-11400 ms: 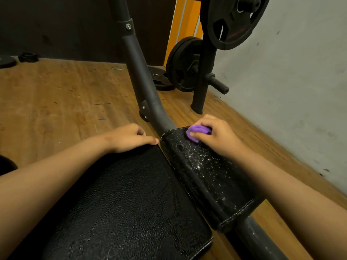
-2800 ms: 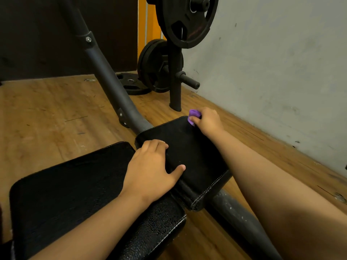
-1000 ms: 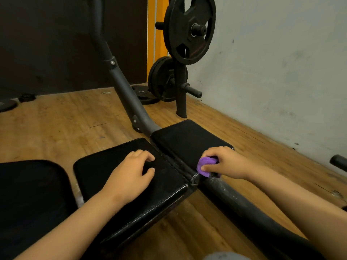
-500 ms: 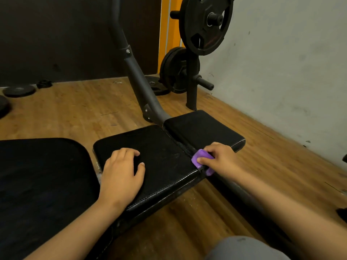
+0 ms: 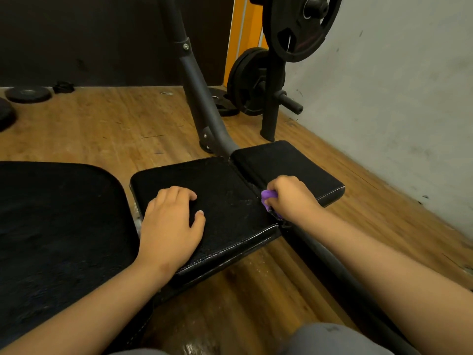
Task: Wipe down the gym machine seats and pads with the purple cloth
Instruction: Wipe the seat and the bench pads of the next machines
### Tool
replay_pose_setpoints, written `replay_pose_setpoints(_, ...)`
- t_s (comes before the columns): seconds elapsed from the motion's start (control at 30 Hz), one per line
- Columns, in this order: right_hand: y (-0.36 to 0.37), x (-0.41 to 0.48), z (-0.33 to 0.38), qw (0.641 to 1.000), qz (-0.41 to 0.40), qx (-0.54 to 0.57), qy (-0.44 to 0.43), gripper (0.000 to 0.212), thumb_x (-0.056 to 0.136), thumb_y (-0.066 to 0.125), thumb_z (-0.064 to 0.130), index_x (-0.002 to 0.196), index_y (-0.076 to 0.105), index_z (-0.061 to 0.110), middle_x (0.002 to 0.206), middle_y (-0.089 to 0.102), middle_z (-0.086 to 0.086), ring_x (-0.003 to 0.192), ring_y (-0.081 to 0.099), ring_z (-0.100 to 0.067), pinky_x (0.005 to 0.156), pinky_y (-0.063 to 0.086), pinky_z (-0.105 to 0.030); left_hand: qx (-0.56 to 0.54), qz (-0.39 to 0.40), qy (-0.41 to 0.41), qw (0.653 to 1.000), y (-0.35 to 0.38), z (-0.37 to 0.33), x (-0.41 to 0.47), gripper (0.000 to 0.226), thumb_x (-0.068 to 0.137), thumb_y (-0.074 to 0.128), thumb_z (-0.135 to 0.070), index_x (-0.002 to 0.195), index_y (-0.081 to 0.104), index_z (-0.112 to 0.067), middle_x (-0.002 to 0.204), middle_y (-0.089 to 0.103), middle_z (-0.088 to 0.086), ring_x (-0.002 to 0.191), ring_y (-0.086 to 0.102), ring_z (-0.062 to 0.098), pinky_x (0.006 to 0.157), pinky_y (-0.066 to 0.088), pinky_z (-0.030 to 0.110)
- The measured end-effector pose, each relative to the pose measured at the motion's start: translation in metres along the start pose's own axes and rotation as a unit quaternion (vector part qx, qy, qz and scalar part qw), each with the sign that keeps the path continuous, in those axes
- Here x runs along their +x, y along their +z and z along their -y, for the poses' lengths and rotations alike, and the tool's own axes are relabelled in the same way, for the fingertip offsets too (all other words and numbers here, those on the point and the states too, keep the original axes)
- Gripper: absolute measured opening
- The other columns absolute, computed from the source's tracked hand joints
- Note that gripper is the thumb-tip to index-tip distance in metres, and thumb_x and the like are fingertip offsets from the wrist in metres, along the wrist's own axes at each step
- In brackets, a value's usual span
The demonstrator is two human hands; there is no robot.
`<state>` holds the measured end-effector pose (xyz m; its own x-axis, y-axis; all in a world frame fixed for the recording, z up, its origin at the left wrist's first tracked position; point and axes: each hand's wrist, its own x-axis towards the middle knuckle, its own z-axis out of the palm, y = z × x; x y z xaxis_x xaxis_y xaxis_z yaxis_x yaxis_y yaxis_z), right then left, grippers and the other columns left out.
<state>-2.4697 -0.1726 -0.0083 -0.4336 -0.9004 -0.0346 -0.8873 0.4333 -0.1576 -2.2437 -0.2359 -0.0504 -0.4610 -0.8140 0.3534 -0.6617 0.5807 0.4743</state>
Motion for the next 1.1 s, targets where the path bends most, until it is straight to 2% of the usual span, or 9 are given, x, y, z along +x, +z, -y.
replay_pose_setpoints(0.07,0.000,0.008,0.004,1.000,-0.006,-0.005,-0.010,0.013,0.090,0.058,0.019,0.098,0.067,0.013,0.091,0.060,-0.003,0.092,0.061,-0.026,0.074,0.048,-0.032,0.000,0.000,0.000,1.000,0.000,0.000,0.000,0.031,0.090,0.059,-0.031,0.118,0.058,-0.019,0.117,0.058,-0.003,0.118,0.048,0.015,0.101,0.036,0.032)
replay_pose_setpoints(0.27,-0.004,0.037,0.017,0.999,-0.005,0.030,-0.045,0.011,0.084,0.064,0.008,0.077,0.067,0.015,0.098,0.055,-0.005,0.085,0.059,-0.024,0.072,0.053,-0.038,-0.001,-0.003,0.003,1.000,0.001,0.001,-0.001,0.029,0.089,0.059,-0.031,0.116,0.059,-0.019,0.115,0.057,-0.004,0.115,0.049,0.014,0.099,0.037,0.032)
replay_pose_setpoints(0.37,-0.004,0.057,0.025,0.998,-0.003,0.024,-0.058,0.008,0.086,0.063,0.010,0.082,0.068,0.013,0.096,0.059,-0.006,0.083,0.059,-0.022,0.066,0.044,-0.030,-0.003,-0.004,0.002,1.000,0.001,0.001,-0.001,0.029,0.089,0.059,-0.031,0.116,0.058,-0.020,0.114,0.057,-0.005,0.114,0.049,0.013,0.099,0.037,0.030)
replay_pose_setpoints(0.5,0.002,0.087,0.033,0.996,-0.039,0.013,-0.077,0.018,0.091,0.059,0.020,0.104,0.068,0.012,0.096,0.059,-0.005,0.097,0.059,-0.026,0.077,0.043,-0.030,-0.006,-0.006,0.002,1.000,0.001,0.000,-0.001,0.028,0.088,0.060,-0.031,0.114,0.059,-0.021,0.112,0.057,-0.006,0.111,0.050,0.012,0.097,0.037,0.028)
replay_pose_setpoints(0.63,0.003,0.102,0.040,0.997,-0.022,0.023,-0.077,0.013,0.090,0.061,0.017,0.100,0.068,0.012,0.101,0.066,-0.009,0.096,0.062,-0.025,0.082,0.048,-0.033,-0.009,-0.005,0.000,1.000,0.001,0.001,-0.001,0.025,0.088,0.059,-0.028,0.113,0.059,-0.020,0.111,0.057,-0.005,0.111,0.050,0.013,0.096,0.037,0.028)
replay_pose_setpoints(0.73,0.001,0.095,0.033,0.995,-0.017,0.041,-0.085,0.016,0.090,0.062,0.022,0.101,0.068,0.012,0.095,0.064,-0.005,0.091,0.061,-0.020,0.077,0.045,-0.027,-0.011,-0.004,-0.003,1.000,0.002,0.002,-0.002,0.025,0.089,0.060,-0.027,0.112,0.059,-0.020,0.111,0.057,-0.005,0.112,0.049,0.013,0.097,0.036,0.028)
replay_pose_setpoints(0.87,-0.008,0.057,0.005,0.990,0.037,0.084,-0.105,0.008,0.087,0.067,0.021,0.082,0.069,0.014,0.084,0.059,0.002,0.073,0.058,-0.012,0.057,0.039,-0.012,-0.010,0.001,-0.003,1.000,0.001,0.002,-0.001,0.024,0.090,0.059,-0.027,0.113,0.059,-0.019,0.112,0.057,-0.005,0.113,0.048,0.013,0.098,0.035,0.028)
replay_pose_setpoints(1.0,-0.015,0.020,-0.023,0.986,0.054,0.057,-0.146,0.014,0.087,0.068,0.026,0.084,0.069,0.012,0.087,0.056,0.003,0.078,0.056,-0.011,0.070,0.045,-0.025,-0.013,0.003,-0.008,1.000,-0.001,0.001,-0.001,0.026,0.091,0.057,-0.028,0.115,0.058,-0.020,0.115,0.057,-0.006,0.116,0.047,0.012,0.100,0.034,0.028)
replay_pose_setpoints(1.1,-0.020,0.011,-0.039,0.992,-0.028,0.059,-0.112,0.013,0.089,0.064,0.028,0.087,0.065,0.015,0.088,0.057,0.003,0.077,0.057,-0.009,0.069,0.048,-0.024,-0.013,0.001,-0.009,1.000,-0.002,0.000,-0.002,0.026,0.091,0.058,-0.028,0.115,0.058,-0.020,0.115,0.057,-0.005,0.116,0.047,0.012,0.101,0.034,0.029)
